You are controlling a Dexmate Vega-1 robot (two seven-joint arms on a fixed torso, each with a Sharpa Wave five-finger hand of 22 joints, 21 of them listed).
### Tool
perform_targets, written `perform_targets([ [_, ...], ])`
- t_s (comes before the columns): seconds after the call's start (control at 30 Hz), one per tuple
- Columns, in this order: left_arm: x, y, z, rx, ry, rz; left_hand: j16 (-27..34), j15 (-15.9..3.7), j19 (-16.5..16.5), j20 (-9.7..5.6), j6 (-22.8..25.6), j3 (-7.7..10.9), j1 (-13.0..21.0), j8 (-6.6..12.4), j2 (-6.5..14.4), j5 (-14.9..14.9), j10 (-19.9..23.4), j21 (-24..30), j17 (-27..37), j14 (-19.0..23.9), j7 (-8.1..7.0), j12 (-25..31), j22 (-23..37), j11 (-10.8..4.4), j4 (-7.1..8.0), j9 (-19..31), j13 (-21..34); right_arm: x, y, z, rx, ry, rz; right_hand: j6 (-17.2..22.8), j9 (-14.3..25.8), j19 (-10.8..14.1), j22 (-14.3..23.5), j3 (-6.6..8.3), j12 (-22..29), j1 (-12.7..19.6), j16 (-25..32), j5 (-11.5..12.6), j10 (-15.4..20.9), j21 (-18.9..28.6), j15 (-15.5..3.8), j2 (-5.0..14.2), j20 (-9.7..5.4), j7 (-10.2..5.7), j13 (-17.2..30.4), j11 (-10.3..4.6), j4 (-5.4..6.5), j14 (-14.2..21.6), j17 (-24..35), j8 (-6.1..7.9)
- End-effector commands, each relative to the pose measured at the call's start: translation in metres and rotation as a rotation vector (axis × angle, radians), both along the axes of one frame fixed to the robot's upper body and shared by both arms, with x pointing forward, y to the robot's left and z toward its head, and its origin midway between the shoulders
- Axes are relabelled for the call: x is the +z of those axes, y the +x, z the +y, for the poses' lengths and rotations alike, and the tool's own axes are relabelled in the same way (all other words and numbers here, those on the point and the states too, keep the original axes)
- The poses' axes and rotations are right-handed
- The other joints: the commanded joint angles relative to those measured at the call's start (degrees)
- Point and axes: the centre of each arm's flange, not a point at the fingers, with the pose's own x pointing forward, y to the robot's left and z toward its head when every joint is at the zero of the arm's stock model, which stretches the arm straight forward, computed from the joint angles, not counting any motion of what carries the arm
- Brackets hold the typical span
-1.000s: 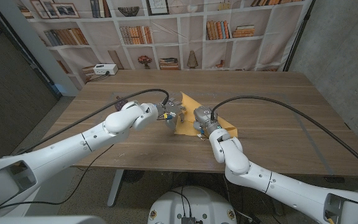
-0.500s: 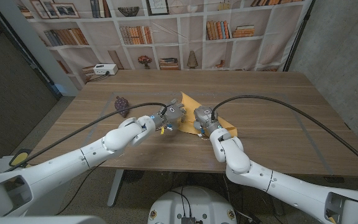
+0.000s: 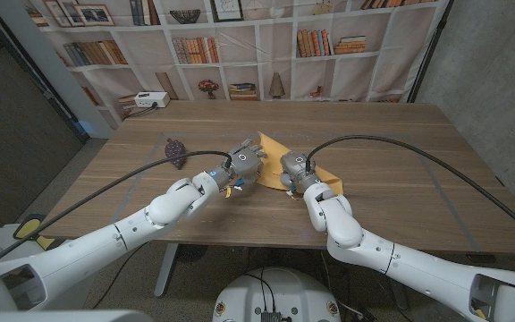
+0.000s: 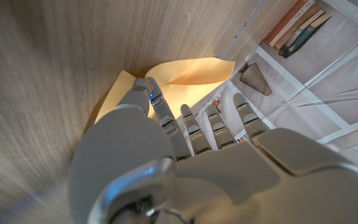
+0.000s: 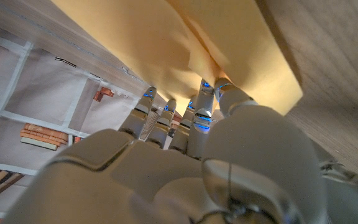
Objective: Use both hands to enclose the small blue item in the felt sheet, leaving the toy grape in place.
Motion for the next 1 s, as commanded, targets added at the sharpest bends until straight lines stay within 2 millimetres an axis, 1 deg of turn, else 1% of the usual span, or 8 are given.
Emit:
perform_targets([
  [0.03,0.024,-0.006,0.008,-0.065,-0.198,-0.149,0.36,-4.24,0.62,-0.03,0.95,0.07,0.14,0.64,0.86,0.25,0.69,0.7,0.17,1.15,-0.7,-0.03,0.21,-0.12,0.41,0.52,0.27,-0.002,-0.003,-0.008,-0.003,-0.011,0.053,6.1,0.29,0.33,0.09,-0.02,-0.53,-0.2,-0.01,0.23,-0.63,-0.02,-4.3,0.24,-0.42,-6.76,0.1,0.02,0.31,-0.55,0.2,-0.27],
  [0.53,0.029,0.01,0.001,-0.125,-0.253,-0.212,0.62,-5.61,2.47,-0.73,1.92,-0.1,-0.48,1.89,0.82,0.28,2.84,2.07,0.32,3.51,-1.43,0.6,0.26,-0.7,0.16,0.99,0.76,-0.005,-0.008,-0.019,0.009,-0.016,0.101,5.71,0.43,0.4,0.12,-0.95,-1.57,-0.38,0.35,-0.01,-1.57,0.03,-4.64,0.64,-1.1,-7.53,0.12,-1.1,0.45,-0.94,0.31,-0.77],
  [0.7,0.036,0.018,-0.004,-0.122,-0.258,-0.101,0.8,-6.35,3.84,-1.54,2.5,-0.19,-0.65,2.22,0.56,0.27,4.0,2.89,0.36,4.65,-1.47,0.94,0.28,-1.25,-0.1,0.77,0.99,-0.005,-0.008,-0.02,0.003,-0.018,0.099,5.77,0.45,0.42,0.12,-1.16,-1.66,-0.37,0.46,-0.05,-1.43,0.04,-4.61,0.72,-1.08,-7.57,0.13,-0.96,0.45,-0.92,0.31,-0.83],
  [0.73,0.04,0.018,-0.006,-0.101,-0.236,-0.044,0.43,-5.63,3.24,-1.3,2.5,-0.28,-0.71,2.25,0.4,0.19,3.49,2.76,0.38,3.89,-1.57,0.69,0.27,-1.18,-0.21,0.7,1.06,-0.005,-0.008,-0.021,0.001,-0.021,0.096,5.76,0.46,0.44,0.12,-1.21,-1.69,-0.36,0.47,-0.05,-1.42,0.05,-4.6,0.75,-1.06,-7.54,0.13,-0.91,0.44,-0.95,0.31,-0.85],
  [0.77,0.043,0.018,-0.009,-0.074,-0.209,0.024,-0.65,-4.53,1.64,-0.41,-1.26,-1.68,-2.46,0.8,-0.94,-0.13,0.59,2.57,0.59,1.68,-1.6,-0.73,0.2,-1.2,-0.04,0.29,1.33,-0.005,-0.008,-0.021,0.0,-0.018,0.097,5.8,0.46,0.44,0.13,-1.25,-1.72,-0.35,0.48,-0.06,-1.4,0.05,-4.61,0.78,-1.06,-7.55,0.13,-0.97,0.44,-0.99,0.32,-0.86],
  [0.8,0.044,0.018,-0.011,-0.063,-0.191,0.075,-2.18,-1.89,-0.71,0.54,-5.57,-3.49,-4.63,-0.93,-2.88,-0.11,-2.02,2.01,0.69,-1.64,-1.48,-2.04,0.08,-0.34,0.12,-0.09,1.59,-0.005,-0.008,-0.021,0.0,-0.018,0.098,5.88,0.47,0.44,0.13,-1.3,-1.78,-0.32,0.5,-0.06,-1.44,0.05,-4.63,0.8,-1.08,-7.52,0.14,-1.19,0.42,-1.0,0.31,-0.85],
  [0.9,0.047,0.02,-0.016,-0.025,-0.14,0.225,-4.08,0.49,-6.55,2.8,-10.39,-8.0,-12.45,-3.75,-6.51,0.6,-6.0,0.52,0.95,-5.96,-1.11,-3.95,0.3,0.94,2.53,-1.03,2.04,-0.005,-0.007,-0.02,0.0,-0.017,0.091,6.32,0.48,0.5,0.13,-1.43,-1.8,-0.14,0.59,-0.06,-1.15,0.08,-4.76,0.82,-1.06,-7.35,0.14,-1.33,0.28,-0.97,0.28,-0.75],
  [1.0,0.049,0.021,-0.02,0.017,-0.078,0.332,-5.32,2.66,-10.9,3.5,-14.64,-9.11,-14.23,-6.29,-7.44,1.34,-9.48,-0.81,0.82,-9.68,-0.58,-5.38,0.45,2.55,2.65,-1.46,2.21,-0.005,-0.006,-0.02,0.001,-0.018,0.087,6.46,0.48,0.55,0.13,-1.54,-1.86,0.09,0.63,-0.02,-1.03,0.09,-4.93,0.73,-0.97,-7.15,0.15,-1.32,0.07,-0.95,0.23,-0.76],
])
